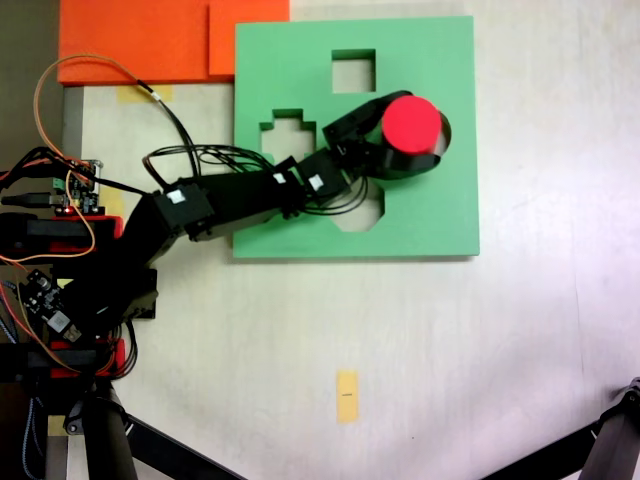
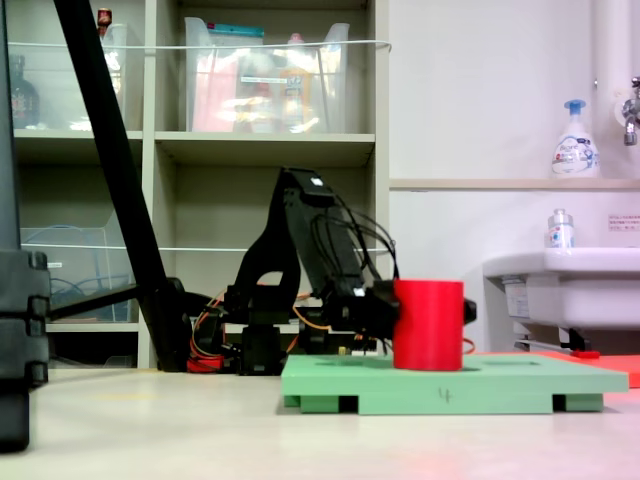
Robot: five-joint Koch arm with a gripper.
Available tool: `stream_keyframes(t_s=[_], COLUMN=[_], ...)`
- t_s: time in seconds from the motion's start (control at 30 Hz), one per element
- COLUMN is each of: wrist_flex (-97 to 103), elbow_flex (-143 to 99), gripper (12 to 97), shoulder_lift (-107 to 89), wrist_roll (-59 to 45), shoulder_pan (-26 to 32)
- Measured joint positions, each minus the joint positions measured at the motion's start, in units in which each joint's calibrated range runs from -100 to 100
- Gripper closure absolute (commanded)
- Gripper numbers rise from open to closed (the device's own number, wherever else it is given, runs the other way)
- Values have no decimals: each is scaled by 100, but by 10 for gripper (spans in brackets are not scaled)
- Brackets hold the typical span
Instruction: Put the cylinder block into the corresponding hole
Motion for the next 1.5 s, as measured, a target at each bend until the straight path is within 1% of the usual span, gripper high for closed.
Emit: stream_keyframes(t_s=[0.8, 1.5], wrist_flex=[0, 0], elbow_flex=[1000, 1068], gripper=[695, 694], shoulder_lift=[971, 1382], wrist_roll=[-5, -5], shoulder_pan=[-10, -24])
